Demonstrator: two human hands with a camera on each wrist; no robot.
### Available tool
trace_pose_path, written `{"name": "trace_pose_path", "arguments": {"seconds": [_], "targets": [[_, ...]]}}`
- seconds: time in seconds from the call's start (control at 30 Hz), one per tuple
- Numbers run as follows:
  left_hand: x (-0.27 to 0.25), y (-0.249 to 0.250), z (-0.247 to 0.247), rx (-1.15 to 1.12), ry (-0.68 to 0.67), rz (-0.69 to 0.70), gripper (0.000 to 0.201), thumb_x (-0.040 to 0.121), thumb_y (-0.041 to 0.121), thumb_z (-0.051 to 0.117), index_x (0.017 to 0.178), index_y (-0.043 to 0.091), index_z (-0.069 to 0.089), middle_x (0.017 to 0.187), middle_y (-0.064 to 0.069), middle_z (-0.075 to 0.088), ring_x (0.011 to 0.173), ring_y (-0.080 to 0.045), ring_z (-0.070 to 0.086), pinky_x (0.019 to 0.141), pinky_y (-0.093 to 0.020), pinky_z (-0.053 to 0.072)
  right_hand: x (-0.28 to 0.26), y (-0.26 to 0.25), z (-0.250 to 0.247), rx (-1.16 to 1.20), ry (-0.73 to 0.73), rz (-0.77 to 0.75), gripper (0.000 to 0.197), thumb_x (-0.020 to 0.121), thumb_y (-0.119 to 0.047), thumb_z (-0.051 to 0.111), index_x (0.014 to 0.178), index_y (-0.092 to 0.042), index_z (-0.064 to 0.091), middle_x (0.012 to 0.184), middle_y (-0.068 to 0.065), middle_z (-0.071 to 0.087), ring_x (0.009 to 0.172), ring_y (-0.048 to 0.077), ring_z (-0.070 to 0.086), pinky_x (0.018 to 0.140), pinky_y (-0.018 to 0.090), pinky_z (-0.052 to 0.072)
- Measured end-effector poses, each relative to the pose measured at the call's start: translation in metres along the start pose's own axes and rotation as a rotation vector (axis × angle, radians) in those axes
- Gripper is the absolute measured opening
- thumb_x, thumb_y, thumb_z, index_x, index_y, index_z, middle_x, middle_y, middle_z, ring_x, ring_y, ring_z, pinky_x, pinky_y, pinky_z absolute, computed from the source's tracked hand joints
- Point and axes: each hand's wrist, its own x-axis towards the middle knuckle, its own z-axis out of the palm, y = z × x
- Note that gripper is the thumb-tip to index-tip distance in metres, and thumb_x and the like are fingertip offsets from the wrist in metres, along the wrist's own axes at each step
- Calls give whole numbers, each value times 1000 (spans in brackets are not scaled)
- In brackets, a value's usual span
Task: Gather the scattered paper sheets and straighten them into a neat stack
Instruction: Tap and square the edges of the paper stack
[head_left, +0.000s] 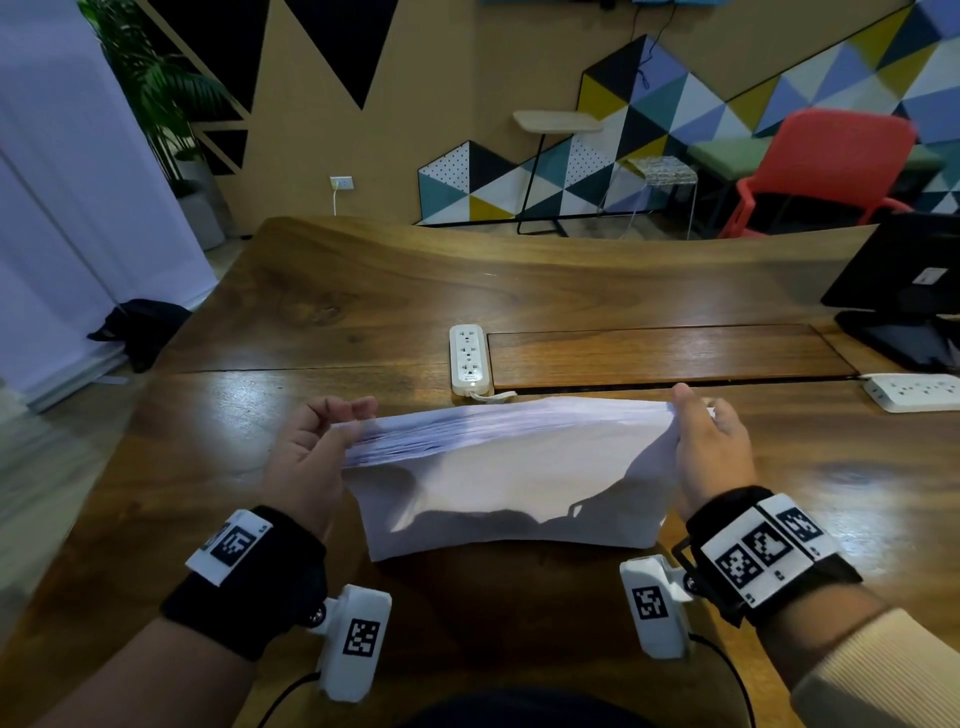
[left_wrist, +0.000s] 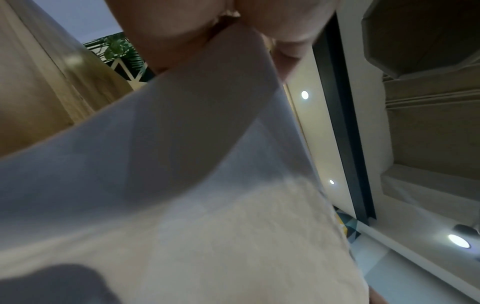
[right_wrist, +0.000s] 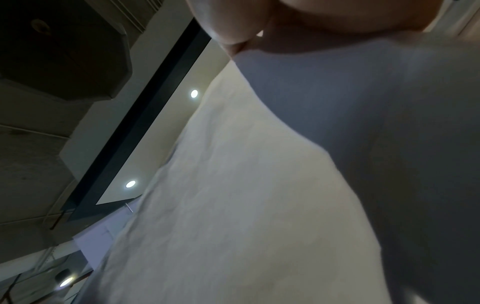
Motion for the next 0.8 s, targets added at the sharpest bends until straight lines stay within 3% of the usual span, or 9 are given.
{"name": "trace_pose_path", "arguments": {"seconds": [0.1,0.23,0.3,0.37,0.47,0.53,0.6,0.67,0.8], "targets": [[0,-10,-14,139,-206,20,79,31,60,83,96,33,48,104,5,58,84,-1,67,66,-17,55,5,3,-2,-17,7,3,38,91,-45,44,109,-12,52,104,2,54,107,20,48,85,33,34],[-4,-20,-25,274,-272,-96,106,25,32,92,115,41,37,109,6,54,88,-4,65,76,-20,55,9,7,-3,-35,12,15,56,87,-52,46,125,-10,48,98,0,50,103,20,46,89,38,38],[-3,-25,-29,336,-231,-116,99,38,9,90,116,41,38,107,11,57,95,-5,59,84,-28,52,10,7,-3,-33,22,8,54,88,-49,47,125,-10,49,106,4,52,107,21,47,92,37,38],[0,-27,-31,345,-243,-99,74,45,12,87,106,35,51,93,13,70,93,-7,61,74,-18,52,10,7,-4,-17,32,14,56,87,-50,47,126,-9,49,110,4,51,108,19,46,96,39,38],[-1,-24,-15,306,-192,-114,16,73,6,72,78,15,60,51,19,69,56,4,65,49,-5,47,7,4,-6,-3,17,-8,53,86,-53,47,117,-9,53,105,4,54,107,21,50,98,41,39],[-2,-25,-10,300,-86,-202,15,83,-3,57,71,5,60,38,14,63,43,1,62,41,-7,45,1,2,-7,24,-31,-31,68,73,-69,50,106,-10,53,89,1,51,92,20,51,92,43,41],[1,-33,-11,302,-17,-238,12,86,6,57,80,-3,63,45,5,68,62,-22,68,46,-16,51,-3,2,-10,132,-141,-5,89,48,-76,63,108,-11,50,86,6,51,83,18,49,85,38,44],[5,-42,-14,326,24,-200,18,86,13,59,94,-3,64,70,-6,74,83,-37,68,61,-29,55,-4,6,-12,77,-243,-13,93,43,-64,77,117,-16,46,101,25,55,88,24,53,90,46,48],[-1,-30,3,349,42,-66,28,79,29,56,102,16,59,100,-13,71,95,-34,66,87,-54,52,-8,10,-8,-123,-168,-193,17,83,-10,63,85,-23,52,76,13,54,74,26,53,81,48,49]]}}
